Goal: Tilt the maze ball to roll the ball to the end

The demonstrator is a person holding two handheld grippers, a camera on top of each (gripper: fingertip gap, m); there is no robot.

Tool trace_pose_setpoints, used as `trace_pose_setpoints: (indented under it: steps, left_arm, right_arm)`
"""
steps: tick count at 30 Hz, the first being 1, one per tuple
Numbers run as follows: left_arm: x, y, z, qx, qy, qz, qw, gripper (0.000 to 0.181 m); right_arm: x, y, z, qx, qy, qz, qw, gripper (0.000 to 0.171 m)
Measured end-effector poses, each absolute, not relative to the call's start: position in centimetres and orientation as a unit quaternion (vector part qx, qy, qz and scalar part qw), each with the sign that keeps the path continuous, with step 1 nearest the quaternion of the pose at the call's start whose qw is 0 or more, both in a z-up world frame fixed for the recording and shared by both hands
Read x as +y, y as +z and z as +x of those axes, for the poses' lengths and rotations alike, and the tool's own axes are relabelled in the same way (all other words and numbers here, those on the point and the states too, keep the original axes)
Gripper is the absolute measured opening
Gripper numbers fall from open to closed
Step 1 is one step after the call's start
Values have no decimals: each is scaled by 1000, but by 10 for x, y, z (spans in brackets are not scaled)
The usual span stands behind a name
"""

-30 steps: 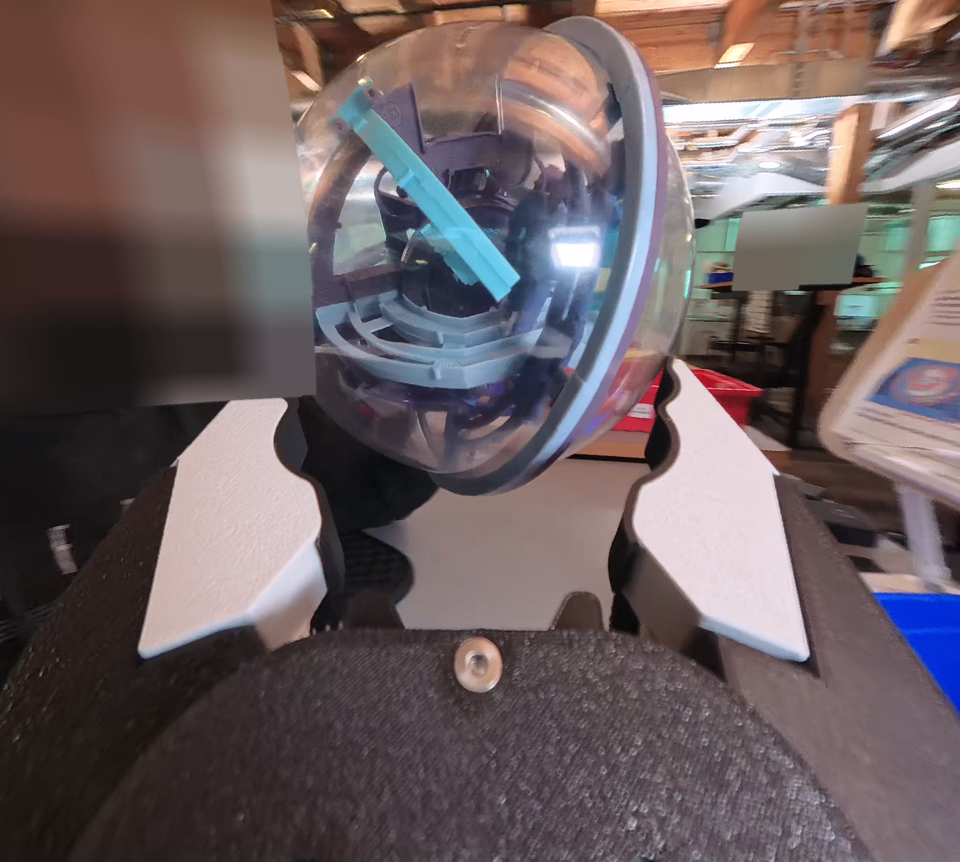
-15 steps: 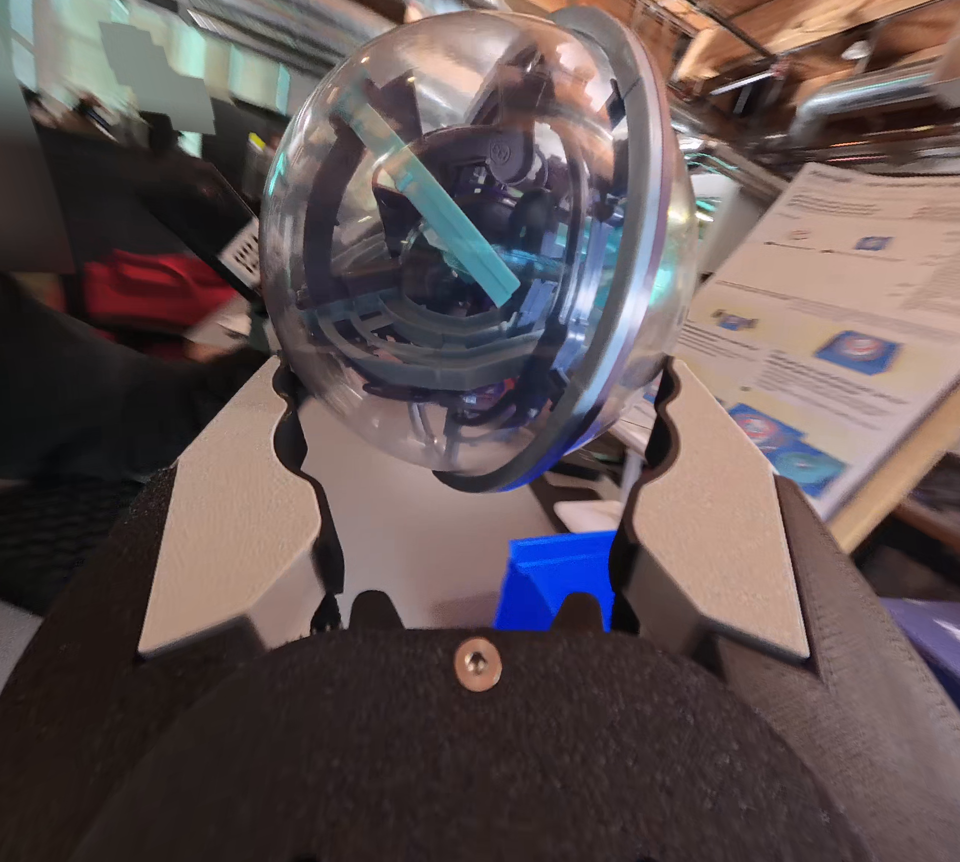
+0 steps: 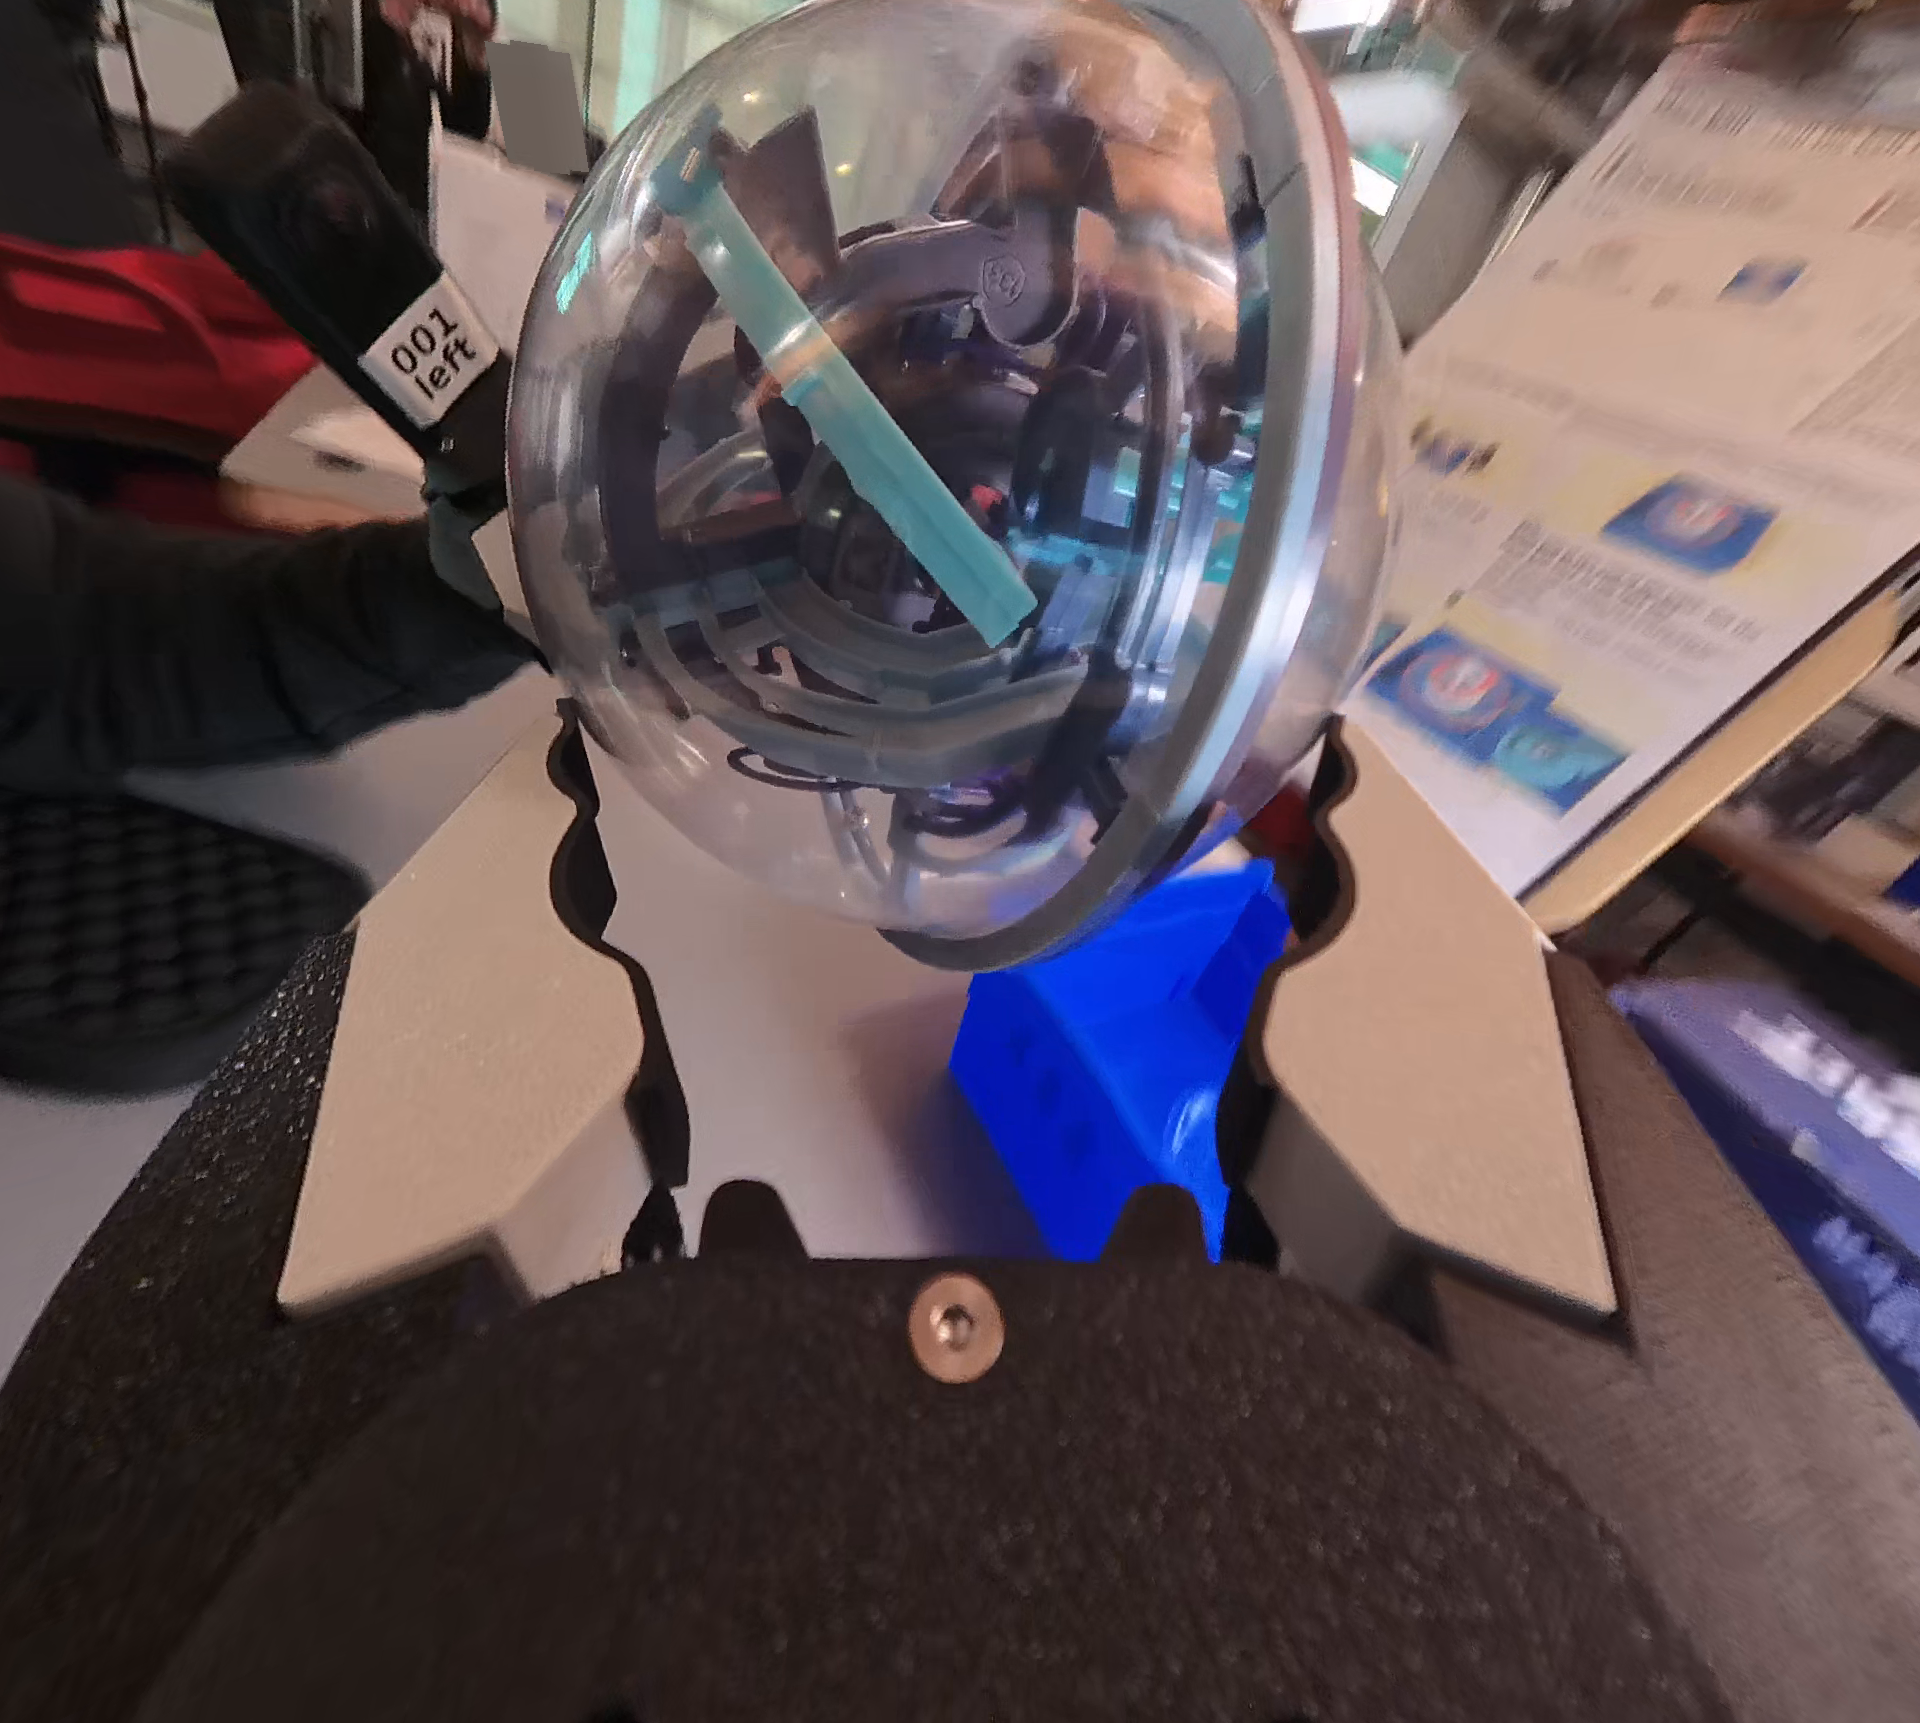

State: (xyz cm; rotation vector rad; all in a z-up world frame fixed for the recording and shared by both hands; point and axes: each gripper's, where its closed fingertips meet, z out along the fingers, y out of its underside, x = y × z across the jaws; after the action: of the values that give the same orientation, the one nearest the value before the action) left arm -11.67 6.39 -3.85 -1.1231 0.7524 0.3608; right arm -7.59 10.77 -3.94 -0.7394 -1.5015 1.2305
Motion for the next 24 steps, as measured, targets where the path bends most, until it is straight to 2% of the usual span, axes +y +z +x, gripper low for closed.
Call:
trace_pose_setpoints:
  steps: [5,12,17,20,24]
  left_arm:
    - [64,-114,-115,325,102,-574,745,106]
    - [69,-210,-103,345,53,-657,668,94]
    - [63,-228,-93,358,-21,-677,643,93]
    - [57,-226,-92,329,-106,-680,647,99]
    - [58,-228,-94,301,-146,-688,644,109]
  right_arm:
    - [109,-109,-67,-653,465,-376,465,132]
    - [109,-194,-41,-654,372,-402,521,132]
    - [124,-231,-36,-691,209,-349,597,130]
    - [130,-245,-38,-713,108,-291,629,126]
    - [122,-242,-41,-713,40,-223,664,124]
